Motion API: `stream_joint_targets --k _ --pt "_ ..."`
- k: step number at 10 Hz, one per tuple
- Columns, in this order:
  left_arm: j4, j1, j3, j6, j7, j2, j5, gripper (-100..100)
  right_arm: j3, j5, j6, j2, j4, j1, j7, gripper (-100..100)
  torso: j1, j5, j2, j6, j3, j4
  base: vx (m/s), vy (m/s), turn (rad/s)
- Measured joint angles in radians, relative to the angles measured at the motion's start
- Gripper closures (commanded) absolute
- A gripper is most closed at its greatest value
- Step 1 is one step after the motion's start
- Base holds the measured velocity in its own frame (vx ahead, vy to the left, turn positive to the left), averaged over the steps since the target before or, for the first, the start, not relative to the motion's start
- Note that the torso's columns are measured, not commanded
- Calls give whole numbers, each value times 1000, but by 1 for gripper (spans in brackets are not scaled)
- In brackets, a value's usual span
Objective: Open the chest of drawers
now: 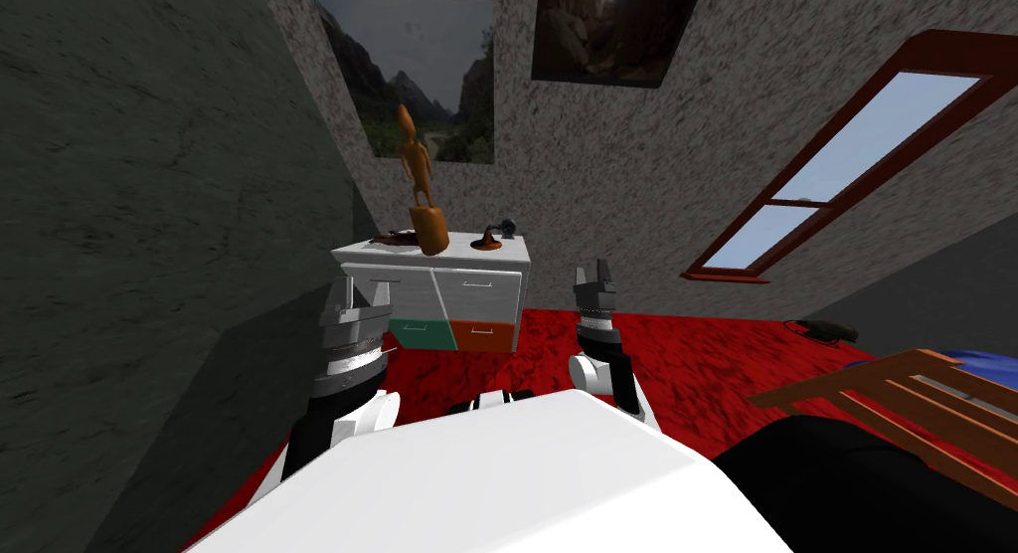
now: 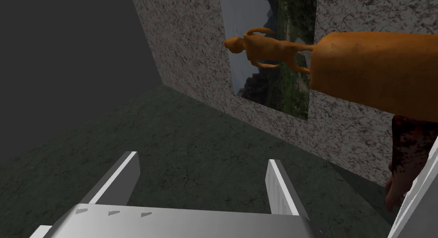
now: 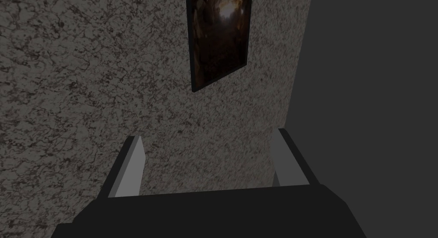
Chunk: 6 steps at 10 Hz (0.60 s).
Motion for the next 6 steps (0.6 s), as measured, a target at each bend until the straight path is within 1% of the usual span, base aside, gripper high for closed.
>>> stream_joint_targets --k 1,2,4,6 --pt "0 0 0 0 0 0 0 -100 0 0 0 0 0 0 0 0 0 0 74 0 -148 74 19 -14 -28" --pt "4 -3 0 7 0 20 -1 -100 0 0 0 0 0 0 0 0 0 0 107 0 -217 107 39 -39 -37" --pt "42 -21 -1 28 -1 63 -6 -100 0 0 0 0 0 0 0 0 -2 -1 117 0 -242 119 70 -58 -49" --pt "92 -38 -7 45 -6 79 -15 -100 0 0 0 0 0 0 0 0 1 0 120 0 -242 120 68 -44 -51"
